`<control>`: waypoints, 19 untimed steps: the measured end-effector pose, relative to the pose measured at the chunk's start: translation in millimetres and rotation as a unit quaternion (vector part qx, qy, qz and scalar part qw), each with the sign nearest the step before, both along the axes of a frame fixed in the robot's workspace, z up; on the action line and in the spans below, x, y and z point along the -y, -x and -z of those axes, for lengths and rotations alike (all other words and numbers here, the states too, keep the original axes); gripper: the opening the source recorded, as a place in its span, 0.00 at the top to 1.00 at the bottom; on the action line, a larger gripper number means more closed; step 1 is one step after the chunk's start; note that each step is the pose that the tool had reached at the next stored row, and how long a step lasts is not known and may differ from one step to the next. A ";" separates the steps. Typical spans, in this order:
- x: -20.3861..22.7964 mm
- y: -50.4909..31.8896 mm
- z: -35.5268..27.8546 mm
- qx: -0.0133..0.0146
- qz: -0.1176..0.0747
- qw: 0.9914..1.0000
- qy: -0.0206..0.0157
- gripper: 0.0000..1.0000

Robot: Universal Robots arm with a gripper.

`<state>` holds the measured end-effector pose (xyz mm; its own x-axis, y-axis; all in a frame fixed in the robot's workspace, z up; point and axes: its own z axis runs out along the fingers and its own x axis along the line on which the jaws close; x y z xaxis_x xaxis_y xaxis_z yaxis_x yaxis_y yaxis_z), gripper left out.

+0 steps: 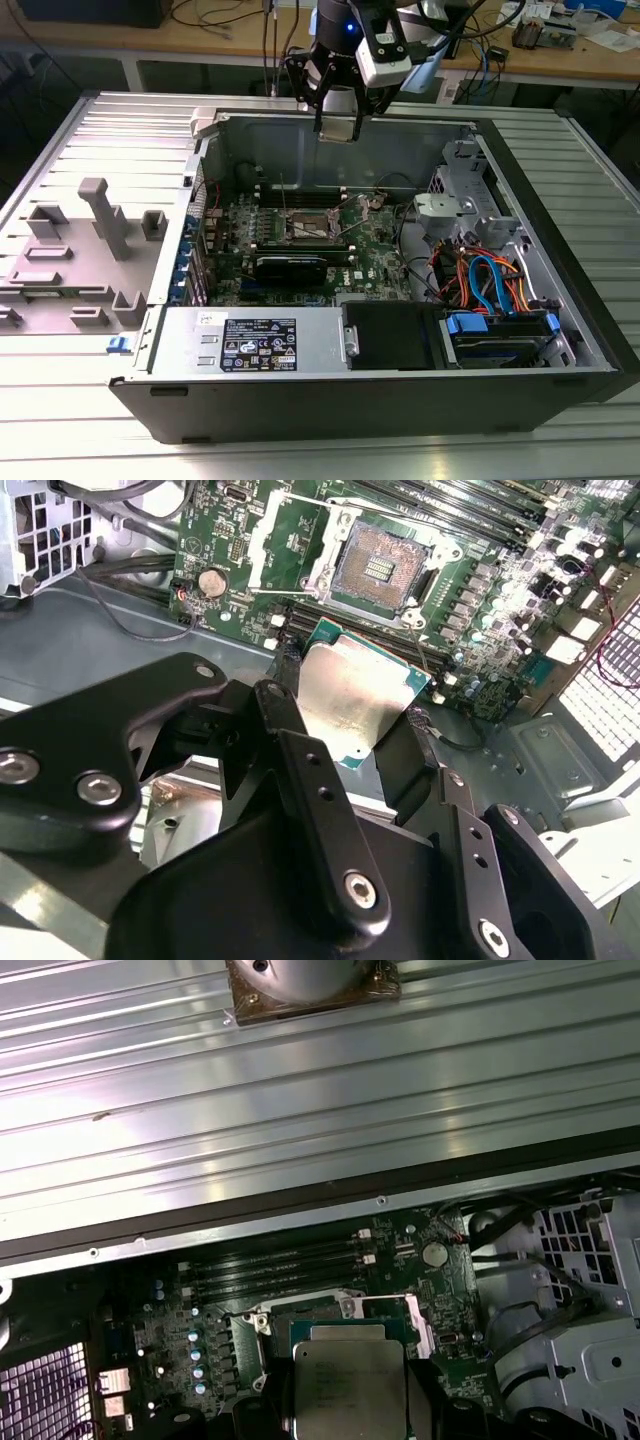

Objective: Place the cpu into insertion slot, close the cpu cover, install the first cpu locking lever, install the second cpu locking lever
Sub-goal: 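Place the cpu into insertion slot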

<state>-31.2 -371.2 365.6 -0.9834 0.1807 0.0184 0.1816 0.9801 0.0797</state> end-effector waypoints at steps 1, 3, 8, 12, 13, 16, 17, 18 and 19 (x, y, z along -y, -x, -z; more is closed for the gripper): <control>0.1 0.1 0.2 0.000 0.001 1.000 0.000 0.46; 0.5 0.3 0.5 0.000 0.004 1.000 0.000 0.46; 1.4 1.6 1.4 0.000 0.013 1.000 0.000 0.46; 2.0 2.6 2.1 0.000 0.019 1.000 0.000 0.46; 2.1 2.8 2.3 0.000 0.021 1.000 0.000 0.46; 2.5 3.3 2.8 0.000 0.024 1.000 0.000 0.46; 2.7 3.6 3.0 0.000 0.026 1.000 0.000 0.46; 2.8 3.8 3.1 0.000 0.027 1.000 0.000 0.46; 2.9 4.0 3.3 0.000 0.029 1.000 0.000 0.46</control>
<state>-35.2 -374.1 362.3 -0.9714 0.2367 0.0184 0.2374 0.9681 0.0798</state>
